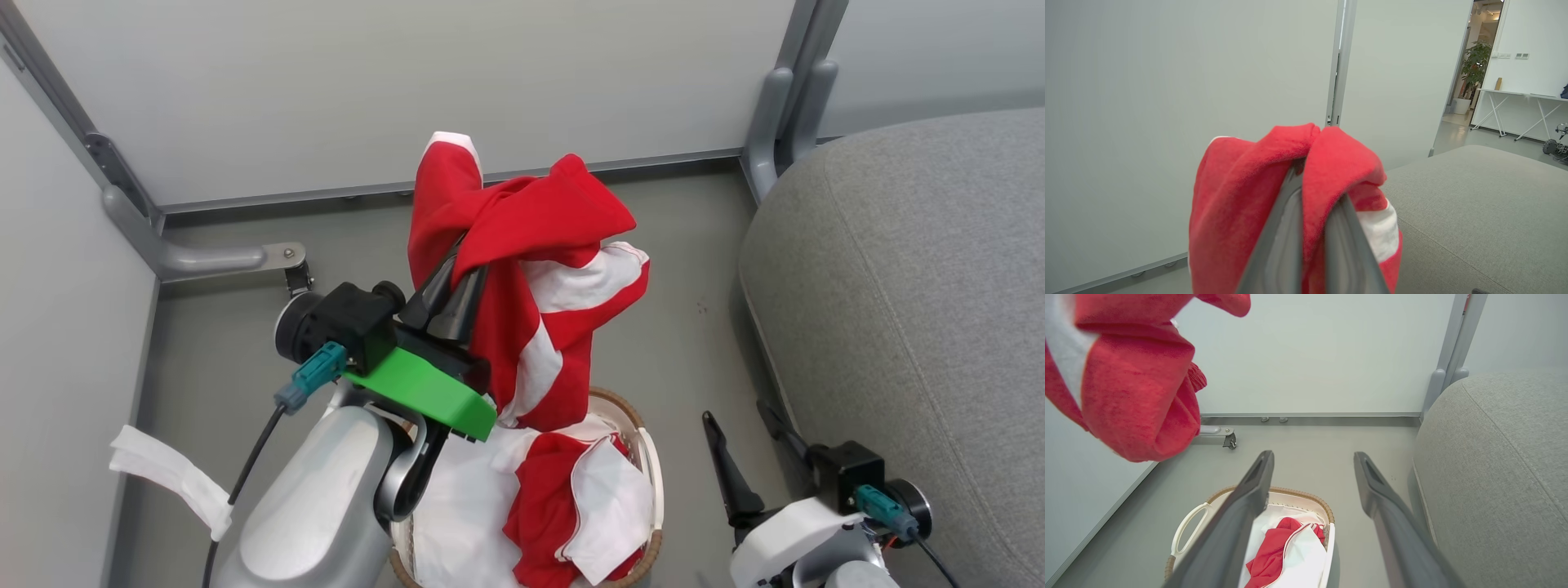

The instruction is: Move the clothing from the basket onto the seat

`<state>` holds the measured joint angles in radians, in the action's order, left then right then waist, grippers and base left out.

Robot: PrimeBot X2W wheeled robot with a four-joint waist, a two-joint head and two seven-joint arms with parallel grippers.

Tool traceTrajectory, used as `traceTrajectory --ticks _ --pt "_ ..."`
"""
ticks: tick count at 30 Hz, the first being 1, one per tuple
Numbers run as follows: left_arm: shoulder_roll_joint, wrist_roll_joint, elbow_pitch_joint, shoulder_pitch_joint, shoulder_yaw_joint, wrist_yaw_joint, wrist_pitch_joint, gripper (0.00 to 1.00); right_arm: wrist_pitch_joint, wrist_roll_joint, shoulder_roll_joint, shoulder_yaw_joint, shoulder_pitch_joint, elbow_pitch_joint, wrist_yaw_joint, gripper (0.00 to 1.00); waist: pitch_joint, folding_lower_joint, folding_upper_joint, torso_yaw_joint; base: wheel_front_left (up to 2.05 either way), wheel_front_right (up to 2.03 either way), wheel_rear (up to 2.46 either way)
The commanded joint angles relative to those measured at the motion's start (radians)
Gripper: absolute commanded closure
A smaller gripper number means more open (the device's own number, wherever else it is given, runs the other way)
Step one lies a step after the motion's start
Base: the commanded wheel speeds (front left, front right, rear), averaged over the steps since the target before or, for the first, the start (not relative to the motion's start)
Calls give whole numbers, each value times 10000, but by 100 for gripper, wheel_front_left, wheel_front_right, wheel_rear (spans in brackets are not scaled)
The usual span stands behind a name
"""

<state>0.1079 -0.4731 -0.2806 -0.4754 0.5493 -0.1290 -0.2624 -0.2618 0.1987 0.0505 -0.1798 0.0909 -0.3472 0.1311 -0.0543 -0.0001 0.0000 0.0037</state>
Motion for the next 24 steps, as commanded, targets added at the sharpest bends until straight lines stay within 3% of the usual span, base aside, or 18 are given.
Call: traceTrajectory --ticks 1,11,17,24 --pt "-16 56 64 -147 15 -27 -37 100 -47 -13 29 -121 -74 21 -7 0 -6 1 0 9 0 0 0" --pt "-158 127 74 -49 209 -27 -37 100 -47 168 196 -2267 1147 974 -7 0 -259 1 0 152 0 0 0" --pt "-292 50 19 -271 445 -27 -39 100 -47 421 289 -3531 2266 769 -7 0 -416 1 0 392 0 0 0" --pt "-475 -102 -13 -409 960 -27 -37 100 -47 176 146 -3698 3244 -141 -7 0 -540 1 0 836 0 0 0"
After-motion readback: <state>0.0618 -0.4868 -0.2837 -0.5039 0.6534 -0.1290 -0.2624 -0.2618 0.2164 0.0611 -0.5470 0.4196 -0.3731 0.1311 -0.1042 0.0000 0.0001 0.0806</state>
